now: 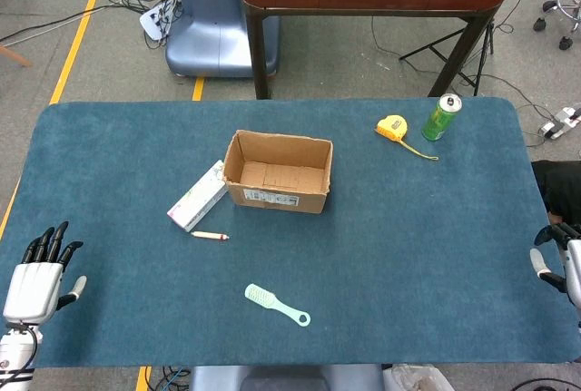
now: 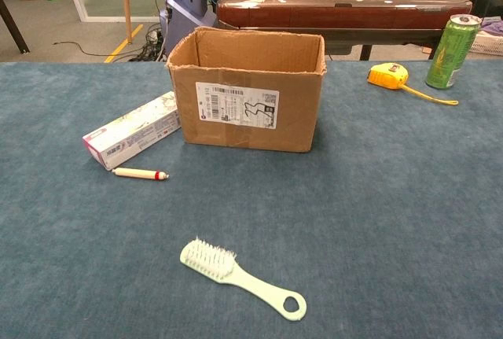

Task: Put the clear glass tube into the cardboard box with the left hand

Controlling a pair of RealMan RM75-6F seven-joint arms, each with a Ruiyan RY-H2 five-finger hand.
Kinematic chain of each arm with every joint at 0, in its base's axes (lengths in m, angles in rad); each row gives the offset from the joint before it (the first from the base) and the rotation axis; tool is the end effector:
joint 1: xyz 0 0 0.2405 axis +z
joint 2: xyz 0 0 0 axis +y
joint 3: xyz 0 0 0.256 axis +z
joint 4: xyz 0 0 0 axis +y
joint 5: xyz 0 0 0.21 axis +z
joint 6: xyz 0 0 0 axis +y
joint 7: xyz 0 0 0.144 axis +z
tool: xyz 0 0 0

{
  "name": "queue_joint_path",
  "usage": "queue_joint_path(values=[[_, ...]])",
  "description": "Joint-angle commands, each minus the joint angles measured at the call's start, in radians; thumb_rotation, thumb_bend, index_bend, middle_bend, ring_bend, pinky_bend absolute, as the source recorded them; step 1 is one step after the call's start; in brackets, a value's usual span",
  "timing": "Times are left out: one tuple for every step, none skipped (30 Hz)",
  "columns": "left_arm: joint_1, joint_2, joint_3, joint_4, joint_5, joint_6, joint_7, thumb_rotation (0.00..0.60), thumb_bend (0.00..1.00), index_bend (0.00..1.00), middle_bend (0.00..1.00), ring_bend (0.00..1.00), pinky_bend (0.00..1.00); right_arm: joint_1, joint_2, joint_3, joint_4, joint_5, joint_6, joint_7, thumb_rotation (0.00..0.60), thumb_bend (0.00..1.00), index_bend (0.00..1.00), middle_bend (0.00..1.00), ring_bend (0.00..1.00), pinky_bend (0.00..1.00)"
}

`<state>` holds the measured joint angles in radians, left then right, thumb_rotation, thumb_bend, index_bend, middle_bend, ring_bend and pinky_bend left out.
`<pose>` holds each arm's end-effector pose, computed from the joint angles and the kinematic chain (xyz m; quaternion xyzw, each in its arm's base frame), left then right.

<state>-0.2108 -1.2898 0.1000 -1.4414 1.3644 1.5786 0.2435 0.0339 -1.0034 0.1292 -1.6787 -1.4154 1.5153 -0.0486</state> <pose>-0.3269 0.1926 0.1192 -0.6371 -0.3109 -0.3076 0.6347 -0.3158 -0.1799 0.2095 0.5556 -0.3578 0.3668 0.6548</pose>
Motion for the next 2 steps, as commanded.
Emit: queue_joint_path(values=[[0.005, -0.002, -0.011, 0.003, 0.007, -0.009, 0.005, 0.600, 0.28, 0.26, 0.00, 0.00, 0.12, 0.008, 0.002, 0.000, 0.002, 0.004, -0.014, -0.001, 0.600, 0.36, 0.56, 0.49, 0.42, 0.51], [0.008, -0.002, -0.015, 0.004, 0.009, -0.013, 0.004, 0.600, 0.28, 0.26, 0.00, 0.00, 0.12, 0.011, 0.002, 0.000, 0.003, 0.001, -0.015, 0.000, 0.600, 0.36, 0.56, 0.49, 0.42, 0.51]])
